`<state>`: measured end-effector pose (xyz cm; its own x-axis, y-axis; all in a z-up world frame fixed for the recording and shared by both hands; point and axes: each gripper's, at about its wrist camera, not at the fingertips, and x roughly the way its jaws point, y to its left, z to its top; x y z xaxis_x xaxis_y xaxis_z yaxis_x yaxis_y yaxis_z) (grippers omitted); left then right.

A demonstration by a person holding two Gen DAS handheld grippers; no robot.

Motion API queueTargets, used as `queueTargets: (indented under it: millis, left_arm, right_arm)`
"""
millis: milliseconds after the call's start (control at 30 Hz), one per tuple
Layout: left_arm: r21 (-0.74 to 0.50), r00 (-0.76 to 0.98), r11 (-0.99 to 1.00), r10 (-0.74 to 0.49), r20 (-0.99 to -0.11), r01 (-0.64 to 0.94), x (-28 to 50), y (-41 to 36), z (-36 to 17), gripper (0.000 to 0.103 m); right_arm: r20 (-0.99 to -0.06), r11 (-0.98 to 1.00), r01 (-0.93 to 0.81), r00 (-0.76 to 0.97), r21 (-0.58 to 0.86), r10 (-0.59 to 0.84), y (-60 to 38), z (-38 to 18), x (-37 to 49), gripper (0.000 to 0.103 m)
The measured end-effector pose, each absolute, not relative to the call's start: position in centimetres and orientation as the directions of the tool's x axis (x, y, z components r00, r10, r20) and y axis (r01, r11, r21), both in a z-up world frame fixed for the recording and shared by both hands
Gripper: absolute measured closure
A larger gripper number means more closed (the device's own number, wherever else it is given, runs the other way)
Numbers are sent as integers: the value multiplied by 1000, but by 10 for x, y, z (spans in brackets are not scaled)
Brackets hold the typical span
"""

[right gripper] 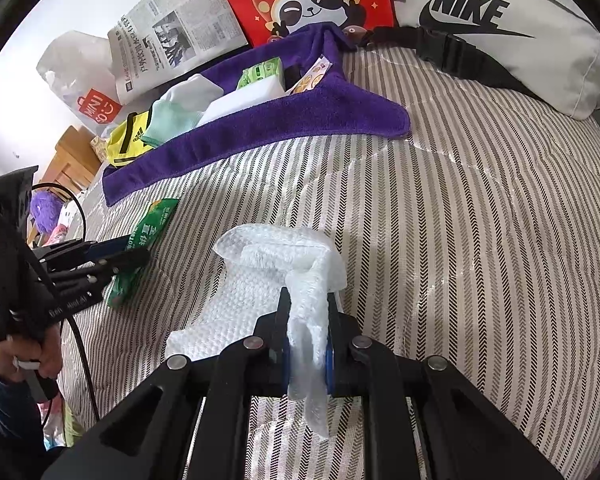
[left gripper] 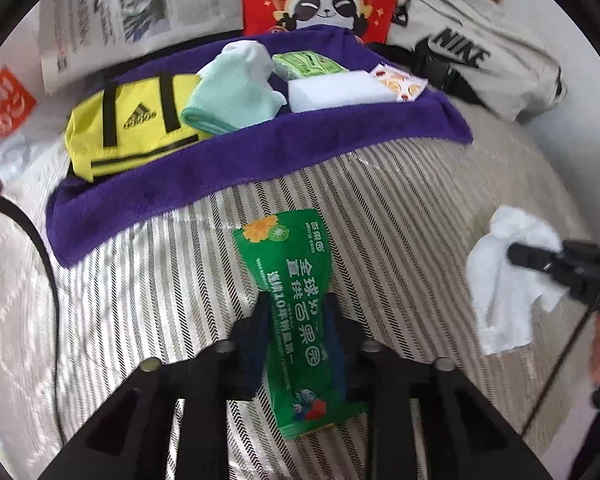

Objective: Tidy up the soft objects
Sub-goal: 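Grasp the green printed card with the left gripper while the right gripper holds the wipe, then carry the green card over the towel with the left gripper while the right gripper carries the wipe there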

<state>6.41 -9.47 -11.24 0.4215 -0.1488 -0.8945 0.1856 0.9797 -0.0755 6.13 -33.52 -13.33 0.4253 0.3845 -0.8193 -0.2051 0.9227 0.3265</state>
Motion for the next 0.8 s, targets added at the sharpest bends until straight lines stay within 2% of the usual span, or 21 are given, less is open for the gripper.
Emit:
queueTargets:
  millis: [167,367,500,800]
  left_arm:
    - [-174,398,966,-239,-885,192,62,-82,-112,91]
    - [-170,402,965,-239,-884,200,57,-83,-112,91]
    - [-230,396,953,-292,-871,196,61,-76,-110,92]
    - [-261,411,945,-320,-853,195,60,-59,-99,93]
  right_arm:
    - [-822,923,-203,421,328,384,-332,-132,62,89]
    - [-822,923,-232,424,305,379,-320,-133,64,96]
    - [-808,914,-232,429,334,404,-320,-130,65,96]
    - [-784,914,-226,471,336,404,-325,-105,69,96]
